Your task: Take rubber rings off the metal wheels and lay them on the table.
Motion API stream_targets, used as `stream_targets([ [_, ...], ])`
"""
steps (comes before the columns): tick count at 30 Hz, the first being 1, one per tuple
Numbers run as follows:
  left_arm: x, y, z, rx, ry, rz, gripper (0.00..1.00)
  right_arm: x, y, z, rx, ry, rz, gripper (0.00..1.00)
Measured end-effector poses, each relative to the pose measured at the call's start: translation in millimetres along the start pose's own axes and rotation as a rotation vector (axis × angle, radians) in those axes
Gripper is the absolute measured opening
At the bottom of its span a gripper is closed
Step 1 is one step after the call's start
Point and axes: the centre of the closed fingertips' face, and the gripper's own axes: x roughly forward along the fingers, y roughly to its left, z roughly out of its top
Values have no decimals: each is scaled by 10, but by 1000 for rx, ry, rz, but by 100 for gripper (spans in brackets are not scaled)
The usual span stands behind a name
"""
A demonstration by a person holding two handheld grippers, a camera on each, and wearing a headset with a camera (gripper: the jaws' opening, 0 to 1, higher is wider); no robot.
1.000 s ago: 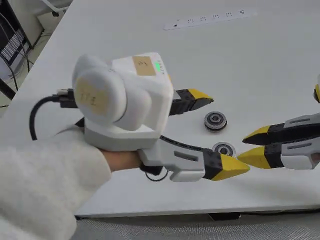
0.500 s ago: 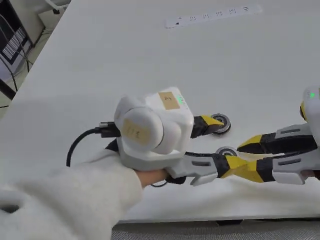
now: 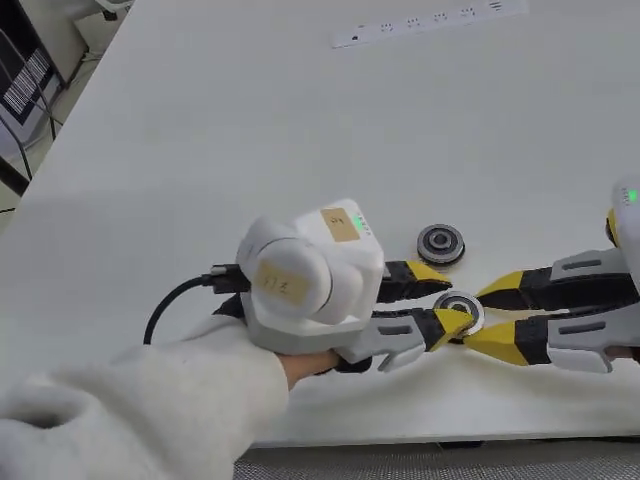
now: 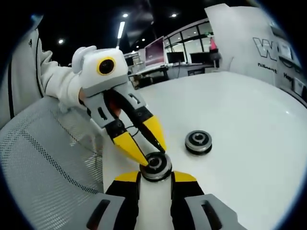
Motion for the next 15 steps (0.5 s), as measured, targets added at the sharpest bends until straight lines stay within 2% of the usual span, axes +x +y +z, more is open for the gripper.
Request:
stream_targets([
  [2, 6, -13, -7, -6, 5, -5, 15, -4, -5, -6, -5, 3, -2, 21],
  [6, 24, -53, -20, 12, 15, -19, 15, -3, -23, -4, -16, 11, -6, 20],
  [7, 25, -51, 11, 33, 1, -16, 15, -12, -24, -7, -26, 15, -8, 20],
  [9, 14, -42, -1, 36, 9, -11, 14, -17, -25, -11, -47, 21, -14, 19],
  [12, -7, -37, 17, 13, -2, -11, 14, -23, -33, -25, -84, 34, -22, 16],
  [15, -13, -31, 14, 4, -10, -18, 14, -40, -35, -31, -69, 31, -23, 15],
])
